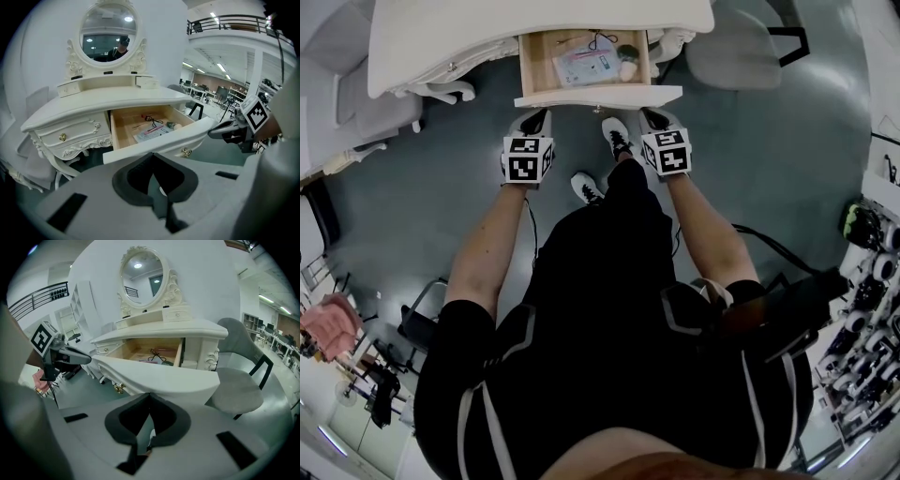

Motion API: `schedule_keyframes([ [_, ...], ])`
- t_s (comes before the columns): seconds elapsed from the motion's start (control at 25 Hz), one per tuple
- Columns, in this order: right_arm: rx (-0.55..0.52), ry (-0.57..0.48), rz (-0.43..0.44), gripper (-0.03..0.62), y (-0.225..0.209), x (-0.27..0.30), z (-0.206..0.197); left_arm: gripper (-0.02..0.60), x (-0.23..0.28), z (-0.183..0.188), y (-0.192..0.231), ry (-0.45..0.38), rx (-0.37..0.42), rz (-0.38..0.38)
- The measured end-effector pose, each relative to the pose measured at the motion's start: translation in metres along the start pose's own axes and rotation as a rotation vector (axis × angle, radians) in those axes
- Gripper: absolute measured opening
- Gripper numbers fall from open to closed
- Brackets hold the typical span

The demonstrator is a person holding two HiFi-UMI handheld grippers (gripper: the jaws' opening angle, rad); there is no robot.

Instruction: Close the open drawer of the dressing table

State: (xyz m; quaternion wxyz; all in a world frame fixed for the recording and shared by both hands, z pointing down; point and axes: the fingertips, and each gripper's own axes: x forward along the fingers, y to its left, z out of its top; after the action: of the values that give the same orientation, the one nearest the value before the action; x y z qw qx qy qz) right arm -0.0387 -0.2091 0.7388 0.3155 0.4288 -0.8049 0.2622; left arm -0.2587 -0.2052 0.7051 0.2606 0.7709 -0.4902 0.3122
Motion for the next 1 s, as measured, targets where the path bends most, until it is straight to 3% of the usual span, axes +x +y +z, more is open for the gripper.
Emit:
schedule_keyframes([
  [1.0,-0.037,0.025,0.051,0.005,-0.044,0.058,0.076,0.005,-0.038,0.094,0.028,-0.162,-0.146,0.1],
])
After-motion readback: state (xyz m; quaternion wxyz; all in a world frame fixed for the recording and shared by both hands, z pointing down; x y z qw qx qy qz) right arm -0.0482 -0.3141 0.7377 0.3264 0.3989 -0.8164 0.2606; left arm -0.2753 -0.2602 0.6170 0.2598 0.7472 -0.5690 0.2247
